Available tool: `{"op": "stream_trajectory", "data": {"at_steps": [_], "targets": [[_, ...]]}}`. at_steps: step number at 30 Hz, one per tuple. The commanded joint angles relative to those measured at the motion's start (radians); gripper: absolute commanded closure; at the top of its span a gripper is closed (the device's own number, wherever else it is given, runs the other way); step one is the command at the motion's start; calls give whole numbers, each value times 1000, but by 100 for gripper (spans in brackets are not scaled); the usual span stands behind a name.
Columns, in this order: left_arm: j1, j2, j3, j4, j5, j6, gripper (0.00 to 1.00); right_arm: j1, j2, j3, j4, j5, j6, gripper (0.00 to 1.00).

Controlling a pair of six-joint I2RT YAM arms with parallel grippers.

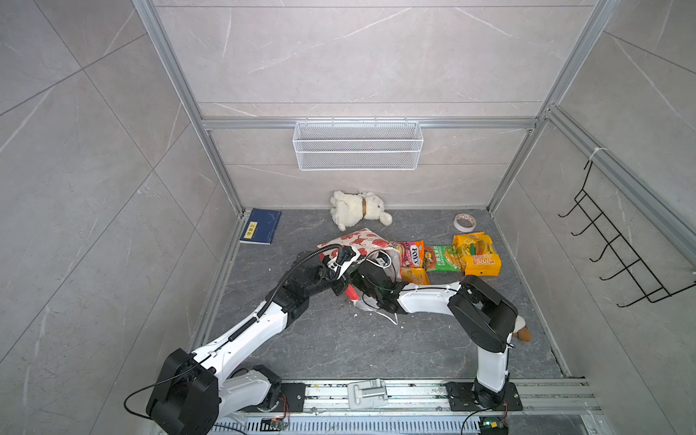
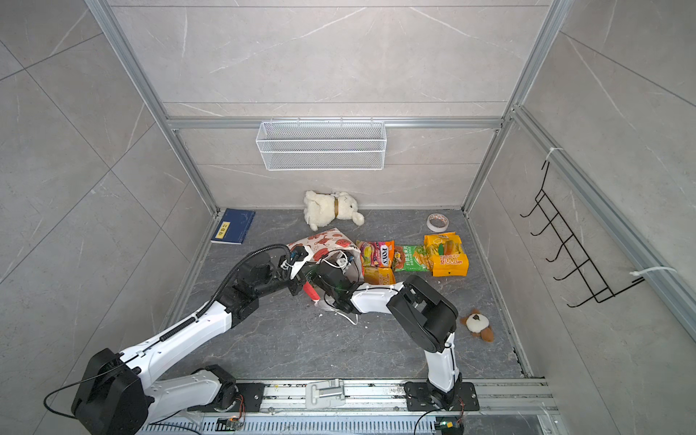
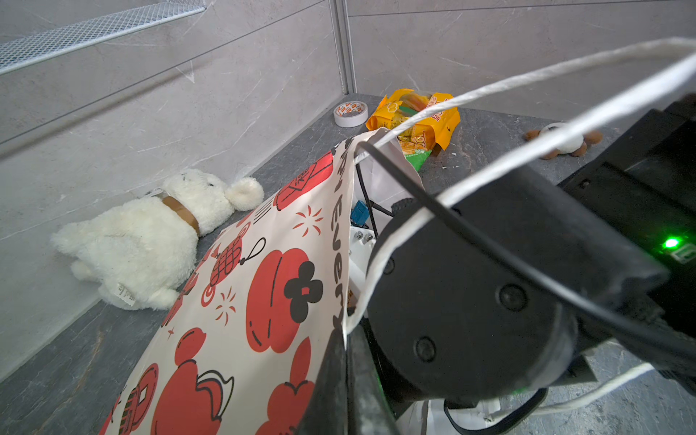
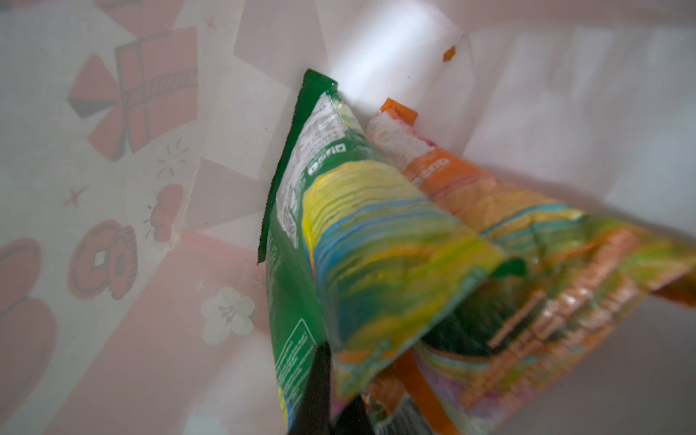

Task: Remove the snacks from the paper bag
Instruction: 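Close the right gripper on the green rainbow packet inside the bag, then lift the green packet up out of the bag with the right gripper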

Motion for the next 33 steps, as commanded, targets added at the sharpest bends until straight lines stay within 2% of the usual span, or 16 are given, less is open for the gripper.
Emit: {"op": "stream_trajectory", "data": {"at_steps": [1, 6, 16, 21, 26, 33], "targets": [[-5, -16, 23, 24, 17, -17, 100, -5, -17, 5, 11, 11, -32, 100], [-4, -10, 24, 31, -10, -18, 100, -5, -78, -26, 13, -10, -63, 100], [-4, -11, 23, 8, -75, -11, 100, 1, -384, -208, -49, -31, -294, 100], [-5, 14, 38, 15, -101, -15, 100, 10, -488, -268, -96, -24, -326, 100], [-5, 35, 41, 28, -132, -29, 100, 12, -544, -274, -141, -53, -356, 100], [-5, 45, 43, 22, -238, -34, 100, 12, -567, -243, -157, -138, -446, 100]]}}
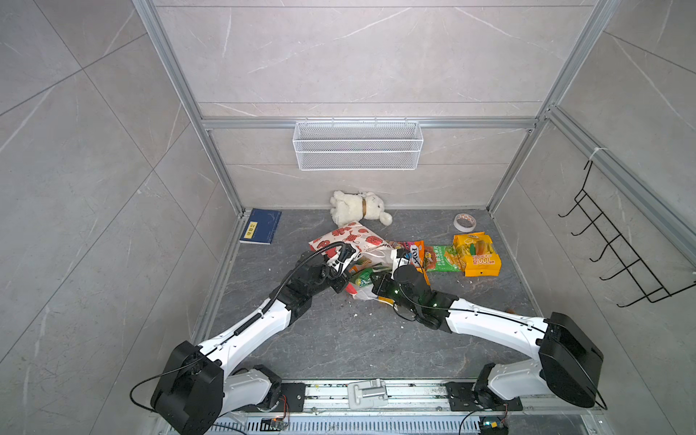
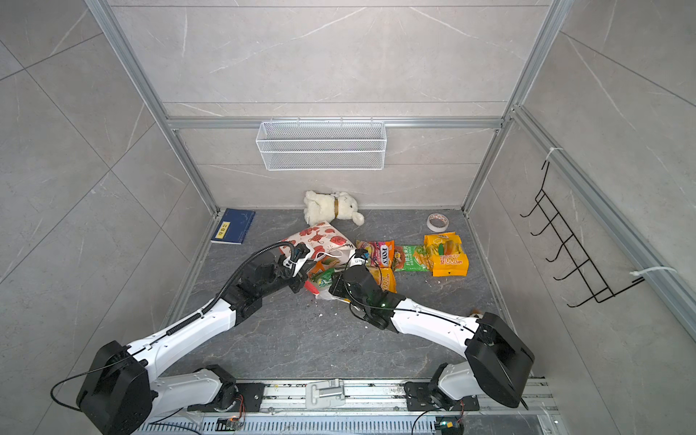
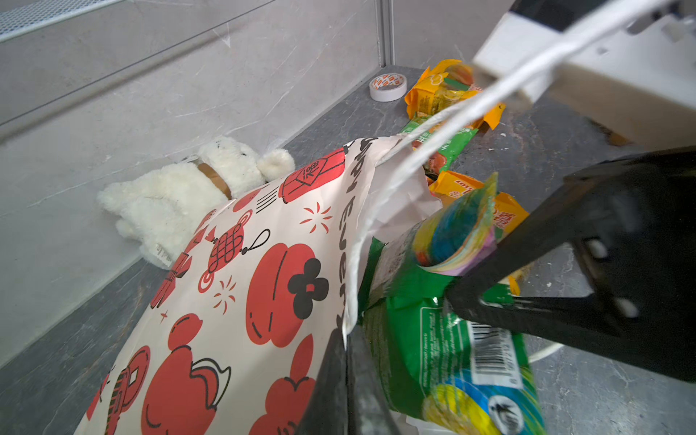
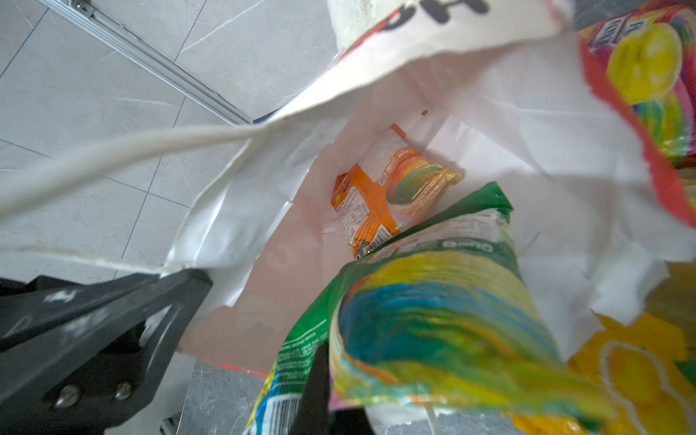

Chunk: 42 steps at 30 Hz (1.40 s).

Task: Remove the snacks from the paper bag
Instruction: 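Lift the green packet up out of the bag with the right gripper, then carry the green packet beside the yellow packet and release it on the table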

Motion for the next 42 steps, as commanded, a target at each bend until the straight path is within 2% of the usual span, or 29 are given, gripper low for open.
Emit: {"op": "stream_trajectory", "data": {"at_steps": [1, 8, 14, 18, 25, 28, 31, 35, 37, 42], "targets": [[0, 0, 37, 18, -68, -23, 100, 6, -29, 29, 6, -53, -84, 100], [0, 24, 63, -1, -144, -42, 100, -3, -52, 78, -15, -98, -203, 100], [3, 34, 75, -6, -201, -59, 100, -67, -98, 150, -91, -261, -285, 100], [2, 25, 77, -9, -205, -57, 100, -123, -142, 240, -267, -423, -393, 100], [3, 8, 66, -6, -212, -53, 100, -215, -199, 490, -873, -567, -702, 100], [2, 13, 71, -1, -206, -53, 100, -256, -192, 575, -1071, -551, -787, 100], [2, 18, 78, 1, -195, -55, 100, -281, -169, 655, -1242, -466, -862, 100], [2, 17, 84, 0, -179, -57, 100, -304, -112, 765, -1475, -267, -924, 100], [2, 19, 87, 3, -177, -56, 100, -316, -87, 788, -1543, -153, -942, 100], [3, 27, 101, 16, -163, -57, 100, -365, -55, 739, -1598, -73, -1088, 100]]}}
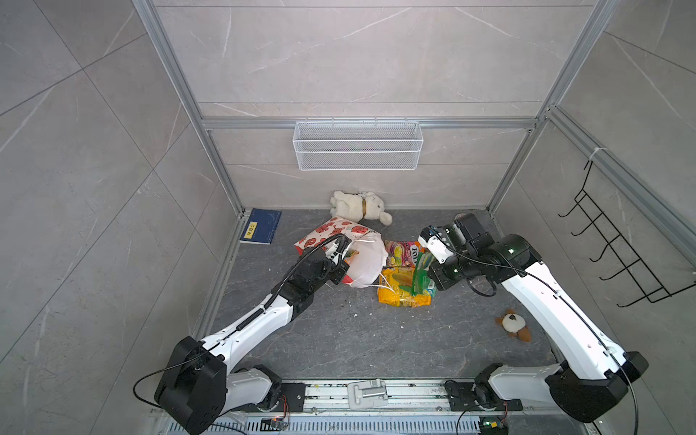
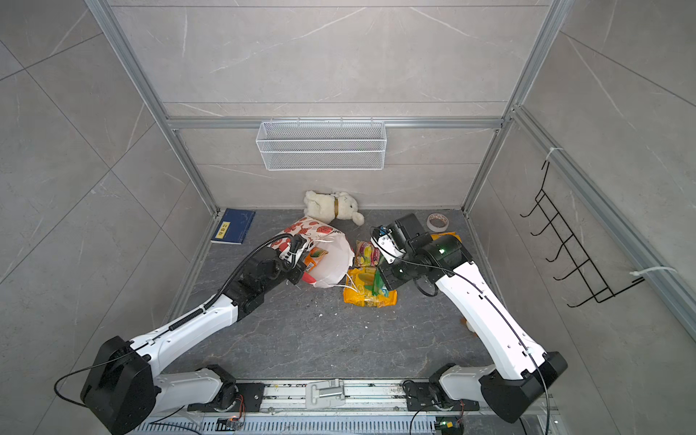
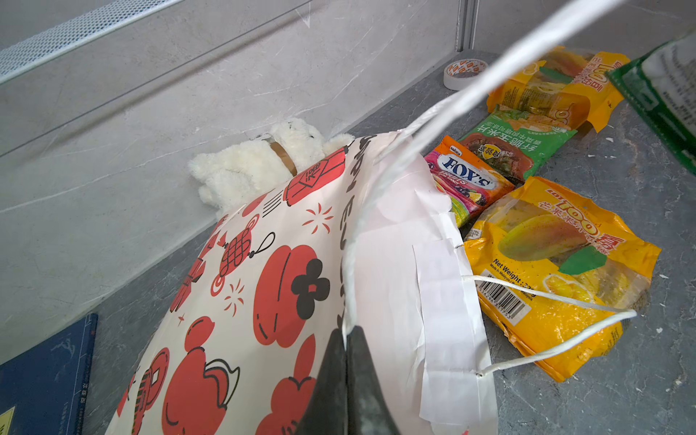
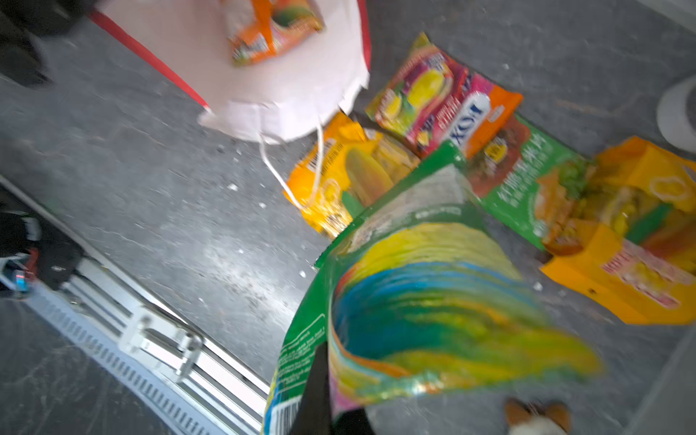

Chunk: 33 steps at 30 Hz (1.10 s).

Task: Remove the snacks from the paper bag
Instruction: 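Carry the green packet beside the yellow packet and release it on the table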

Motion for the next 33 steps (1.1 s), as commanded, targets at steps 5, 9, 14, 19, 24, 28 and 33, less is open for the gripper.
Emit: {"op": "stream_trajectory", "data": {"at_steps": [5, 9, 14, 19, 24, 28, 33], "targets": [[2, -1, 56, 20, 41, -22, 100, -165, -13, -97, 40, 32, -294, 100], [1, -15, 40, 29, 40, -21, 100, -272, 36, -97, 80, 41, -367, 100], [2, -10, 46, 31, 58, -23, 100, -405, 144, -33, 64, -157, -474, 100], [2, -17, 49, 25, 67, -28, 100, -437, 200, -16, 92, -255, -473, 100], [2, -27, 27, 46, 57, -17, 100, -464, 229, -88, 92, -282, -482, 100], [1, -18, 45, 21, 55, -7, 100, -479, 224, -139, 109, -294, -483, 100], [2, -16, 38, 33, 60, -8, 100, -500, 231, -140, 72, -288, -486, 100]]}}
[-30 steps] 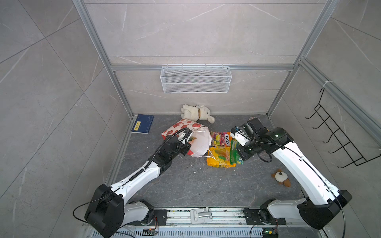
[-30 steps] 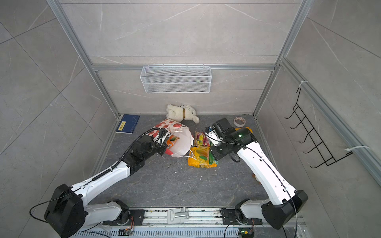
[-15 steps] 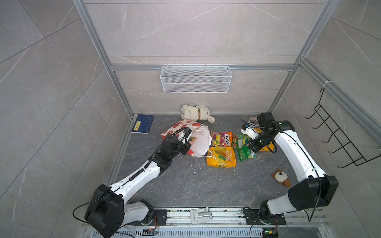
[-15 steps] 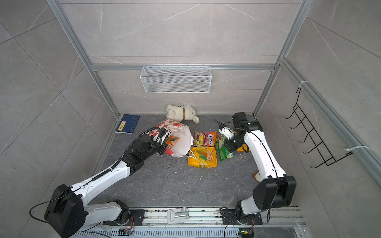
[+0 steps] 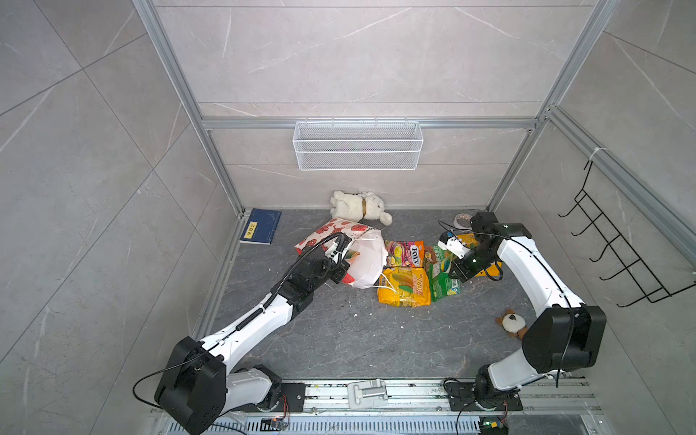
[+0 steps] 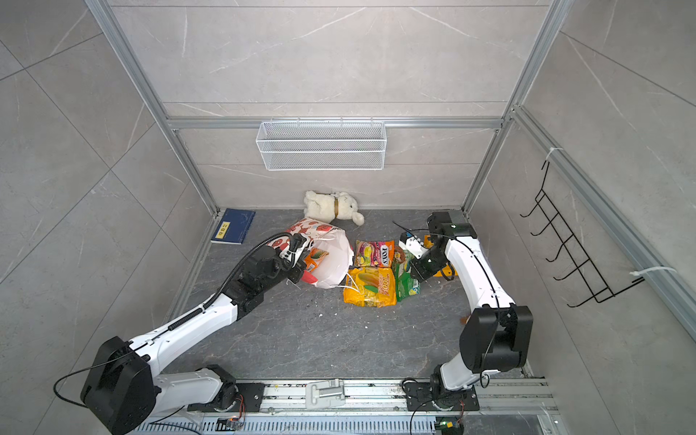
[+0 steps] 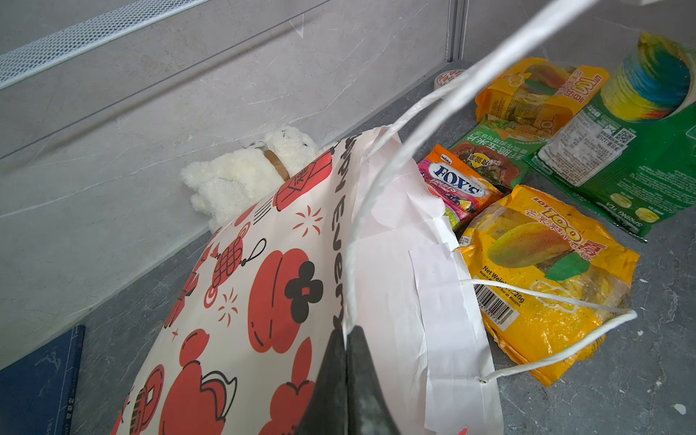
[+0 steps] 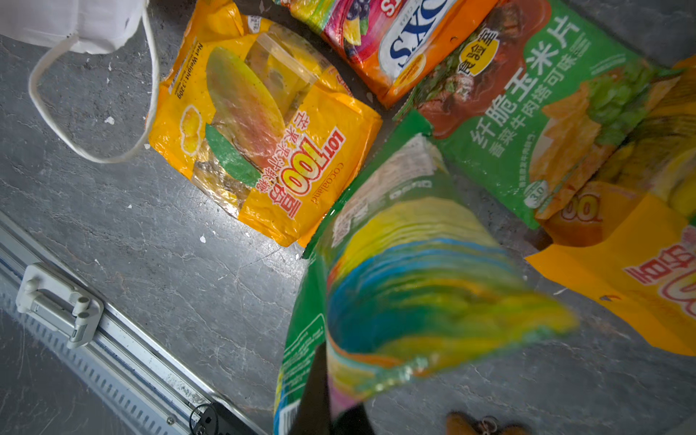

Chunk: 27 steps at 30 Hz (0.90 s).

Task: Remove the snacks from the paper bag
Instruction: 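Carry the green packet beside the yellow packet and release it on the table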

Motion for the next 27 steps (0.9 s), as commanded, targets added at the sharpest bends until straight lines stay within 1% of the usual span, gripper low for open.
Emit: {"op": "stream_trajectory", "data": {"at_steps": [1, 6, 11, 20, 21, 23, 25, 26, 27], "targets": [[2, -15, 26, 37, 16, -4, 100, -16, -4, -9, -20, -35, -16, 100], [1, -16, 20, 38, 18, -7, 100, -28, 30, -11, -44, -42, -28, 100], [2, -23, 14, 38, 17, -8, 100, -34, 58, -12, -40, -32, -21, 100], [1, -28, 6, 37, 15, -12, 100, -37, 112, -29, -25, -55, -24, 100], [2, -31, 8, 35, 16, -11, 100, -36, 115, -31, -22, -48, -19, 97], [2, -33, 7, 34, 14, -10, 100, -36, 117, -29, -21, -38, -9, 95], [2, -33, 6, 33, 14, -9, 100, -36, 112, -29, -16, -26, 1, 87], [1, -31, 6, 34, 13, -9, 100, -37, 111, -29, -14, -18, 4, 86], [1, -29, 6, 33, 12, -9, 100, -37, 111, -30, -14, -12, 5, 83]]}}
